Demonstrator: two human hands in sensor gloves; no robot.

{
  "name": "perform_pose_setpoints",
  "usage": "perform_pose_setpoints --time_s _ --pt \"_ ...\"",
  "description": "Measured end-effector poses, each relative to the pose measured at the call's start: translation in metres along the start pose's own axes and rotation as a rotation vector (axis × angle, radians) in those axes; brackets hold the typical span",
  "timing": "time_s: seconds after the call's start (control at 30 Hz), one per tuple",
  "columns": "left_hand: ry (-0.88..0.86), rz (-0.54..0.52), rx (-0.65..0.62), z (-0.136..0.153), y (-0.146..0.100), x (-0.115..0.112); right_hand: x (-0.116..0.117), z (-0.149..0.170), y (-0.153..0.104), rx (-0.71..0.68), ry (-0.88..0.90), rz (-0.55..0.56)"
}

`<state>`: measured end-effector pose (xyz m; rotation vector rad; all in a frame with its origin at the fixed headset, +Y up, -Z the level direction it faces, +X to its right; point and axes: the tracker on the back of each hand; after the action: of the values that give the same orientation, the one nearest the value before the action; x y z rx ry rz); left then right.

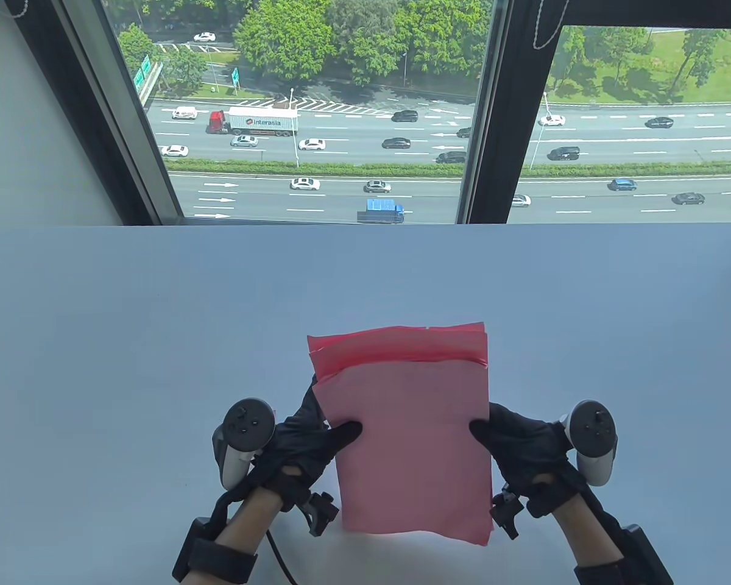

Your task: Clip paper with binder clip (Left hand to clip)

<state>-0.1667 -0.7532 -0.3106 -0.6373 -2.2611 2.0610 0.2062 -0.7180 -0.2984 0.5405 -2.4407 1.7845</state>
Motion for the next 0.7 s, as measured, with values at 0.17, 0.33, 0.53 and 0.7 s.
perform_pose_setpoints --time_s 0.17,0.33,0.53,0.7 --pt "-0.061 -0.028 -0.148 -0.013 -0.003 -0.003 0.002 -0.004 -0.001 -0.024 -0.026 0.004" --pt "0.002 -0.091 -0.355 -0.042 -0.015 -0.002 0.008 -0.017 -0.006 -0.089 -0.101 0.036" --pt "0.101 -0.159 -0.516 -0.059 -0.025 -0.004 0.012 -0.031 -0.011 -0.207 -0.178 0.113" --pt "0.150 -0.102 -0.431 -0.044 -0.018 -0.010 0.013 -0.020 -0.009 -0.170 -0.254 0.064"
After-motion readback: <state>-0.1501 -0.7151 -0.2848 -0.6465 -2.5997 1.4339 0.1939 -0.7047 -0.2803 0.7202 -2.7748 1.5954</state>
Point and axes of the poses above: the tracker on the back of each hand, its own z axis roughly to the little-finger side, its own y axis roughly from the wrist to the fingertips, x = y × z, and after that the axes turned 1 degree about -y, right-handed
